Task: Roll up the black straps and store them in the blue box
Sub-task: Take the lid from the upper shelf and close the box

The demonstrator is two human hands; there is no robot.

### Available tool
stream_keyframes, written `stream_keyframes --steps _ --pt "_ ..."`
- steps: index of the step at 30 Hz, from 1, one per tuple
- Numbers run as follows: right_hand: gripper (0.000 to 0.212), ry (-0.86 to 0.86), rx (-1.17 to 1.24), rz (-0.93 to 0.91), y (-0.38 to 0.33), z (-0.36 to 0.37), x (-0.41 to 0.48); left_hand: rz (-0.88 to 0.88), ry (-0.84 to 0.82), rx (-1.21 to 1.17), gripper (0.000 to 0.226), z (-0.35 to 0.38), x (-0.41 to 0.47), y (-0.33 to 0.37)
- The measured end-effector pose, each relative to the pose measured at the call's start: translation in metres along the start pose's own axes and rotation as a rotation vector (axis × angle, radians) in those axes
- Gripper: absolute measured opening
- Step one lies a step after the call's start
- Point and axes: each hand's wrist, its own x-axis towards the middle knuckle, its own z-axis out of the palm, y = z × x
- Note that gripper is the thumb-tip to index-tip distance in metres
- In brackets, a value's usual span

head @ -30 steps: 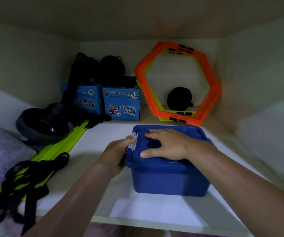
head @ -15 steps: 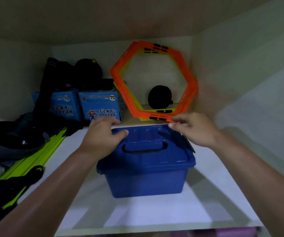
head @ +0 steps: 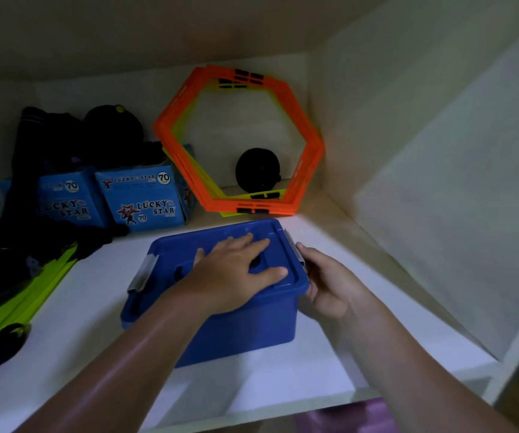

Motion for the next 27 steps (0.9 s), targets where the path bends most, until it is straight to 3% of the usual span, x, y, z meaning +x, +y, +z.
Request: stream_keyframes --steps 1,5,10,13,19,24,27 --pt "0.061 -0.019 0.015 0.008 0.000 0.001 0.001 0.000 0.001 0.001 0.078 0.001 0.000 0.000" --pt "0.021 0.003 -0.023 0.106 -0.013 0.014 -0.001 -0.006 0.001 0.009 0.076 0.002 0.000 0.000" --pt "0.015 0.145 -0.482 0.082 -0.025 0.027 0.014 -0.007 -0.002 0.010 0.076 0.002 0.000 0.001" --pt "0.009 0.170 -0.532 0.053 -0.026 0.033 0.013 -0.002 -0.012 -0.005 0.076 0.002 0.001 0.001" --pt "0.020 0.193 -0.717 -0.037 -0.033 0.033 0.011 0.004 0.038 -0.013 0.077 0.003 0.004 -0.002" --pt "0.042 0.281 -1.066 -0.281 -0.043 0.041 -0.002 0.089 0.402 0.039 0.049 -0.003 -0.008 -0.001" --pt "0.070 0.213 -1.153 -0.418 -0.044 0.040 -0.018 0.134 0.593 -0.026 0.053 -0.001 -0.036 -0.012"
